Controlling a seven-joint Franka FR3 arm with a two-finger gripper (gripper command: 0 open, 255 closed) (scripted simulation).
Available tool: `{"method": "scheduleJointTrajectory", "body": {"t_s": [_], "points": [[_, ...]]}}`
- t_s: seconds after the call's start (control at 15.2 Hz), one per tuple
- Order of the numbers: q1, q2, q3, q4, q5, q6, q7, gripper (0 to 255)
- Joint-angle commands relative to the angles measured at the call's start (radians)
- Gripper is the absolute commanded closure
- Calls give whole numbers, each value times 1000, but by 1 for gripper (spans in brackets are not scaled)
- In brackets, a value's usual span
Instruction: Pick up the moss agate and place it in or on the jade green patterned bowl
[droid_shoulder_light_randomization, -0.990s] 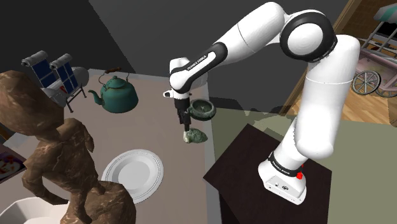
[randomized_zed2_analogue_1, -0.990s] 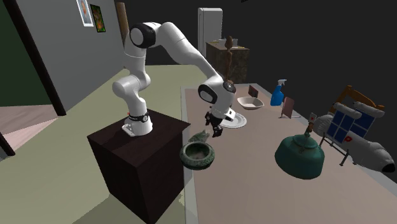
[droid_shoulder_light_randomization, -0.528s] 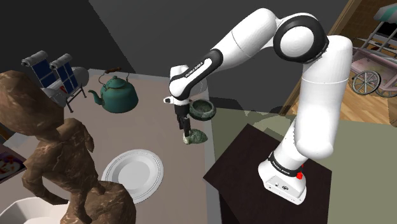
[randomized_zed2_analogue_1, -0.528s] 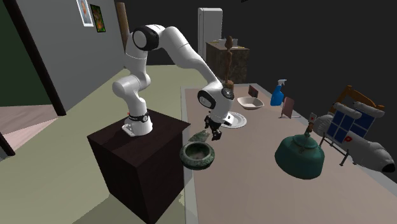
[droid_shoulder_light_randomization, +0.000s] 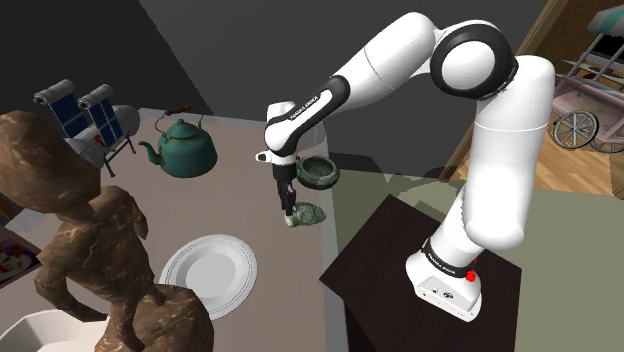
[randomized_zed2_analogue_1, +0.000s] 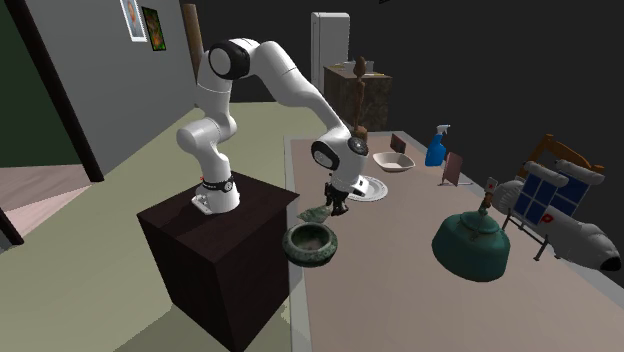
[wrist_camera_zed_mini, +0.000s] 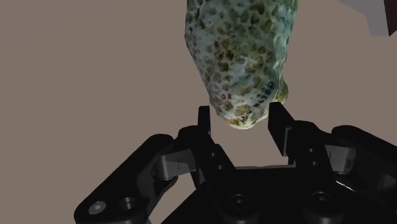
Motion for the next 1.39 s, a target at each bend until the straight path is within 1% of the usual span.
{"method": "scheduleJointTrajectory", "body": {"t_s": [0.0,0.4,0.46,1.06,1.12,1.19,1.25,1.32], "points": [[-3,6,-5,-5,-32,1,-1,255],[-8,0,-9,-9,-33,-2,-7,255],[-2,5,-7,-5,-31,1,-1,255],[-3,-89,-10,0,-42,-97,23,255],[-4,-78,-10,0,-41,-86,19,255],[-4,-78,-10,0,-41,-86,19,0],[40,-132,-26,-79,-124,-13,134,0],[88,-180,-45,-151,-221,47,265,0]]}}
